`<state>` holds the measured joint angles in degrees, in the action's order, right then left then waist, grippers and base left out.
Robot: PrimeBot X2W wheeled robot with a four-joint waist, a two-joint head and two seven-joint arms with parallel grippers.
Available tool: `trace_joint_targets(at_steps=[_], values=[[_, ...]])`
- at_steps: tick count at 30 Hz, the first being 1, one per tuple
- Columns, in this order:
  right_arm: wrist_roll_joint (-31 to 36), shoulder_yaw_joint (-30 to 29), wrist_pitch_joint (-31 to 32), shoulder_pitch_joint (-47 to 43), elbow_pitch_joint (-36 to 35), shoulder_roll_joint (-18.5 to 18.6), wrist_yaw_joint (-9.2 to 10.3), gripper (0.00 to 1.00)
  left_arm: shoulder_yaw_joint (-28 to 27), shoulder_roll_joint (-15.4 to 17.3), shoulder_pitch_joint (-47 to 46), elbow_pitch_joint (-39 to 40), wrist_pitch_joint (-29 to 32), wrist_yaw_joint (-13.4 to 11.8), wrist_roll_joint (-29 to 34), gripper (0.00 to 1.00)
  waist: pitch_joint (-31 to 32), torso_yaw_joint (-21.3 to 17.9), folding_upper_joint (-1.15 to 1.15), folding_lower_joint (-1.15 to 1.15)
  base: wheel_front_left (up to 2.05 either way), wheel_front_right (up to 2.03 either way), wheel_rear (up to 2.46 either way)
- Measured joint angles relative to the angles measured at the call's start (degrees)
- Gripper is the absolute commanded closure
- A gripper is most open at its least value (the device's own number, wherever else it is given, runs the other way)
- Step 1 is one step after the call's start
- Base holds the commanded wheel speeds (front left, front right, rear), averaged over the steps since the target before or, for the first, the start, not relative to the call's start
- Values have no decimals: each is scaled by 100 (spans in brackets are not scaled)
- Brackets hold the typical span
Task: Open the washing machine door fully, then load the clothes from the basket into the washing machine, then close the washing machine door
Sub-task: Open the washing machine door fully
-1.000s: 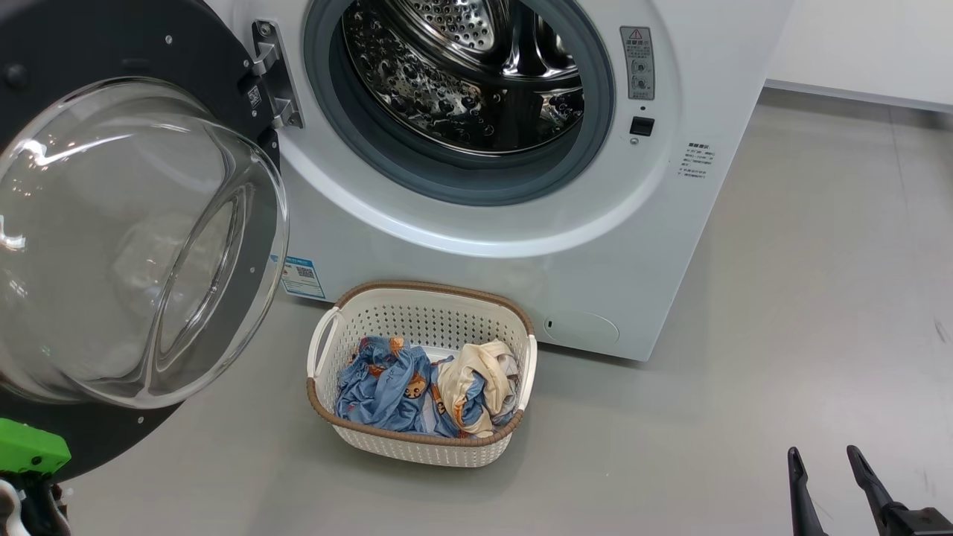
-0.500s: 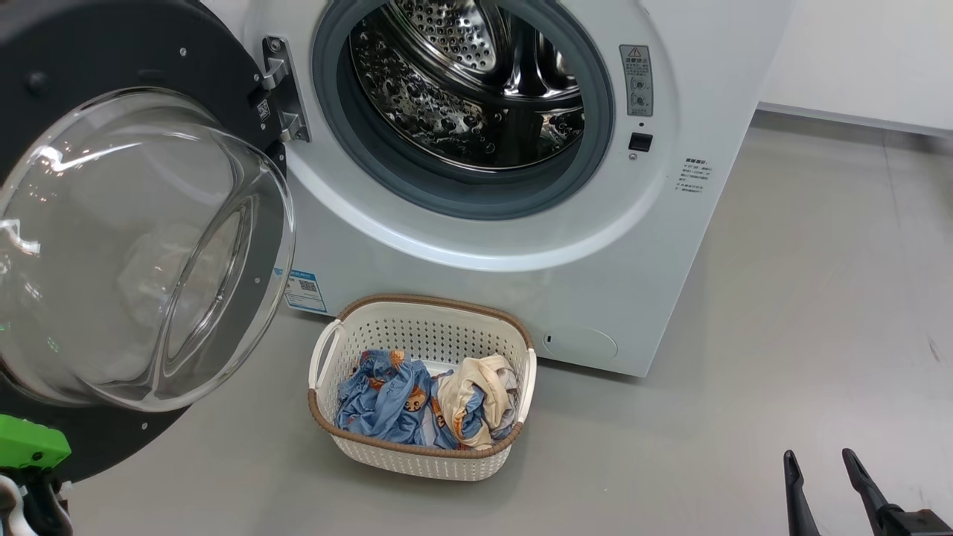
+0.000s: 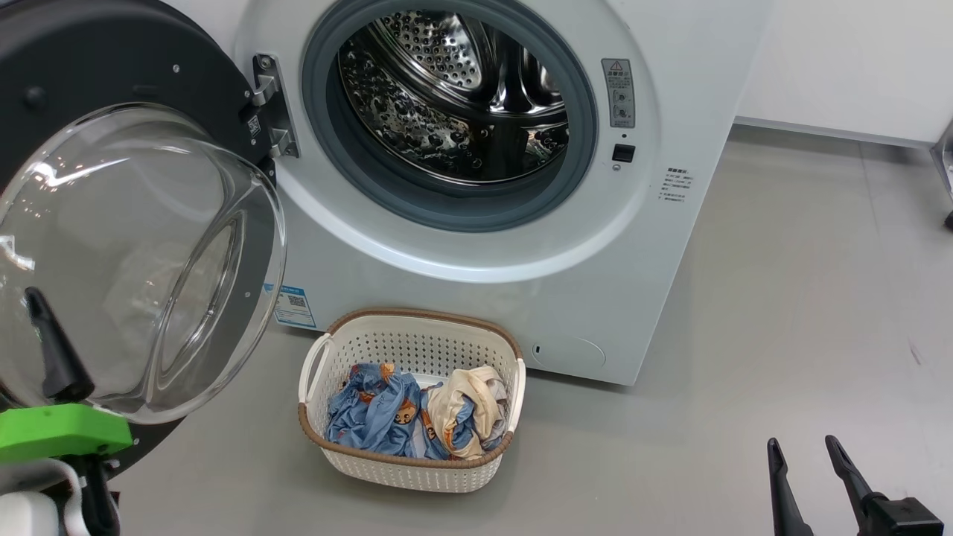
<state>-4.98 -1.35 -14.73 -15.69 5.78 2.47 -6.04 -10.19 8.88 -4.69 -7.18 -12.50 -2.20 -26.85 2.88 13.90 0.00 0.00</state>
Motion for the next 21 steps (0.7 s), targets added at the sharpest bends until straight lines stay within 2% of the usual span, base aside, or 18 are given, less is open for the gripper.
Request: trace_joint_targets(at_steps=[4, 10, 15, 21], values=[[3, 56, 0, 60, -47, -3, -42, 0, 416, -31, 163, 463, -25, 276, 153, 0, 20, -124, 0, 0, 0, 0, 0], [18, 219, 0, 231, -124, -11, -46, 0, 1026, -204, 728, 660, -24, 716, 224, 0, 29, -396, 0, 0, 0, 0, 0], [63, 331, 0, 275, -186, -9, -47, 0, 1147, -274, 1175, 635, -22, 727, 212, 0, 14, -688, 0, 0, 0, 0, 0], [118, 383, 0, 361, -258, -8, -49, 0, 998, -242, 1720, 461, -77, 727, 212, 0, -37, -1074, 0, 0, 0, 0, 0]])
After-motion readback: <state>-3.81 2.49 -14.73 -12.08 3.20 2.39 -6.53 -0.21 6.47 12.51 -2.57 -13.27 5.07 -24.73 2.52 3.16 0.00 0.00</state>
